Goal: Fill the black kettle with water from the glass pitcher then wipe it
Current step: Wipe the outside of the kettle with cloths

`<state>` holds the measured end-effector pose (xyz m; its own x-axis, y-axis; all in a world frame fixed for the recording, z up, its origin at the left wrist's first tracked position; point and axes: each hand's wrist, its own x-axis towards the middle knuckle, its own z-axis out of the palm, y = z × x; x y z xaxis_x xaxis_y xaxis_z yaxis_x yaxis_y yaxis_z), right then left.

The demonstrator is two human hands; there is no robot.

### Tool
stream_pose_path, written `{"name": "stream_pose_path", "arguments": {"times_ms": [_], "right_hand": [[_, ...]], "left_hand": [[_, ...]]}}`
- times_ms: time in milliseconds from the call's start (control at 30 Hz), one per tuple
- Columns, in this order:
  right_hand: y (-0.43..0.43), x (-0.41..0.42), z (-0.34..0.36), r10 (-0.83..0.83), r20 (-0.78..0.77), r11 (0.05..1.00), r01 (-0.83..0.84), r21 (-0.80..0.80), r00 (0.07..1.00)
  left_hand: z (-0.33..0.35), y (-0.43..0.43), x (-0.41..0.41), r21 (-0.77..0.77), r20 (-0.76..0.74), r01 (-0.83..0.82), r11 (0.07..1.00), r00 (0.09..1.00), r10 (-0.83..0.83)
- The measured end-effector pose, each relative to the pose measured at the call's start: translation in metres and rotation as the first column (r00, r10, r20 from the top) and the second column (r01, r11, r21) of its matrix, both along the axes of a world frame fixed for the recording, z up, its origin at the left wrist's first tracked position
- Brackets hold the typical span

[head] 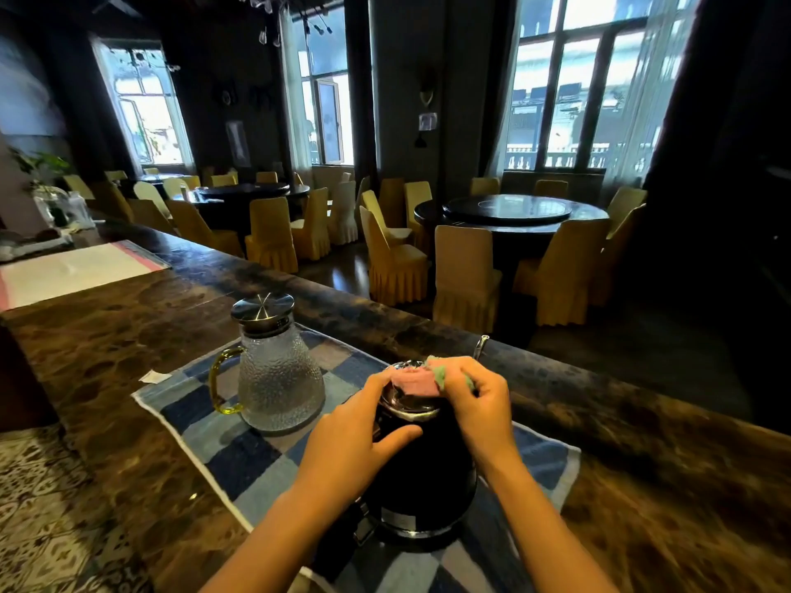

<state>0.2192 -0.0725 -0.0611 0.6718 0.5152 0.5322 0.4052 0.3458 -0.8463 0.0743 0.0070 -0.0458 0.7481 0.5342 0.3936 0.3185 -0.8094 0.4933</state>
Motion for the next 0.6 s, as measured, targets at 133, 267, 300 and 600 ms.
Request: {"name": "stream_pose_path", "arguments": {"times_ms": [133, 267, 300, 600], "right_hand": [[0.016, 0.025, 0.008, 0.157, -0.245, 0.977, -0.187, -0.102, 0.957], [0.028, 0.035, 0.02, 0.226, -0.114, 0.914, -0.251, -0.319, 0.967], [0.028, 0.034, 0.022, 0.244, -0.077, 0.907, -0.255, -0.336, 0.967], [0.015, 0.005, 0.004, -0.004, -0.073, 0.965, -0.015, -0.261, 0.997]], "left_hand": [[0.001, 0.0, 0.0, 0.002, -0.03, -0.013, 1.0, 0.999, 0.013], [0.002, 0.002, 0.0, -0.052, -0.075, -0.013, 0.999, 0.997, 0.009], [0.002, 0.003, 0.0, -0.066, -0.087, -0.017, 0.998, 0.996, 0.012], [0.01, 0.005, 0.006, -0.063, -0.221, -0.052, 0.997, 0.975, 0.037]]}}
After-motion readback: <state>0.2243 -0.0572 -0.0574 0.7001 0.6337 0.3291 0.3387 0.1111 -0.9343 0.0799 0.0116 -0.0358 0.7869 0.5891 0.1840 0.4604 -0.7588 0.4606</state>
